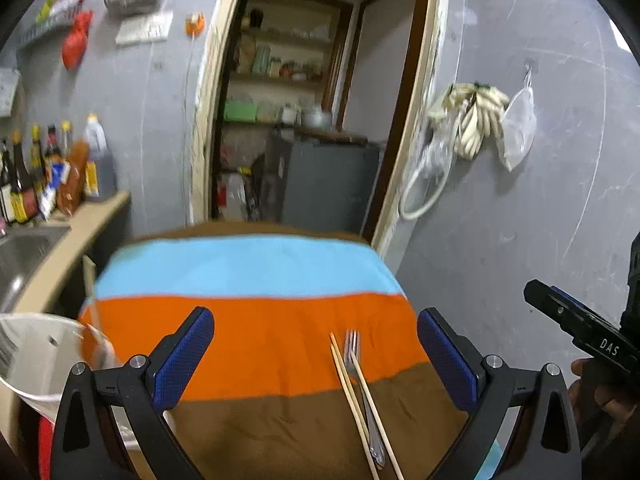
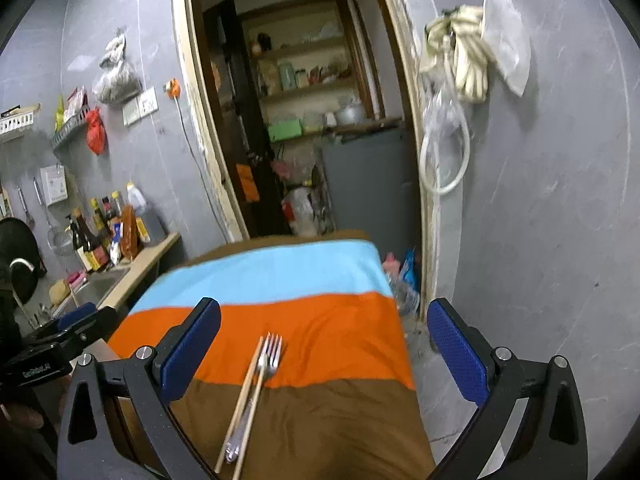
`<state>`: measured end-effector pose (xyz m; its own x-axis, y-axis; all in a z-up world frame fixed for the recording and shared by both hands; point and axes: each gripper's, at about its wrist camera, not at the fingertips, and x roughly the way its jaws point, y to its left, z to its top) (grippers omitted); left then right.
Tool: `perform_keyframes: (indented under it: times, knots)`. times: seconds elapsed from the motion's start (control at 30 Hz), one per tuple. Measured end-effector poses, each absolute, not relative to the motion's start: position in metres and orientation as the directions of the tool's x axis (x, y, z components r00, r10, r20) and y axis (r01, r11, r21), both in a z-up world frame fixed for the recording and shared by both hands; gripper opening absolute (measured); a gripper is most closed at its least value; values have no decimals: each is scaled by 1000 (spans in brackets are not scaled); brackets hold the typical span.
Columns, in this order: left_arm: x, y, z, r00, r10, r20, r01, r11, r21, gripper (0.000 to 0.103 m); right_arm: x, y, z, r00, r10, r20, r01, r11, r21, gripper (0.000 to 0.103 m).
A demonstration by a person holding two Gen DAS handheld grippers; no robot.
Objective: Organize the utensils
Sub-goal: 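Move both tools back down to the forks and chopsticks on the cloth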
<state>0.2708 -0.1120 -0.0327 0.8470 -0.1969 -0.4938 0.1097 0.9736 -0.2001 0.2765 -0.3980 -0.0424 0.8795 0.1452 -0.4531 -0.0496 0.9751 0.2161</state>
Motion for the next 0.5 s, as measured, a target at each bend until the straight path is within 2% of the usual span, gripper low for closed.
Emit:
perform_keyframes:
  times: [0.07, 0.1, 0.27, 0.3, 0.37, 0.43, 0.5]
  knots:
    - [277, -114, -45, 824, -219, -523, 116, 968, -222, 102, 285, -398, -56, 865, 163, -474, -60, 973, 225, 100]
    - [281, -115, -53, 810, -230, -540, 116, 965, -237, 101, 289, -398, -63, 856, 176, -485, -69, 971, 230, 97]
    - [300, -121, -91, 734, -280, -619, 117, 950, -291, 89, 317, -394, -107, 783, 264, -563, -128, 955, 269, 72]
    - [304, -122, -96, 722, -286, -630, 116, 948, -298, 84, 322, -393, -116, 769, 274, -578, -134, 952, 274, 64]
    - [311, -125, -108, 691, -305, -655, 120, 943, -312, 76, 332, -389, -130, 745, 291, -601, -144, 949, 282, 55]
    - [321, -129, -121, 656, -321, -683, 123, 938, -323, 63, 341, -385, -145, 719, 305, -624, -154, 946, 285, 53]
    - [328, -135, -132, 623, -329, -709, 126, 937, -325, 53, 351, -381, -158, 695, 322, -643, -166, 942, 293, 45]
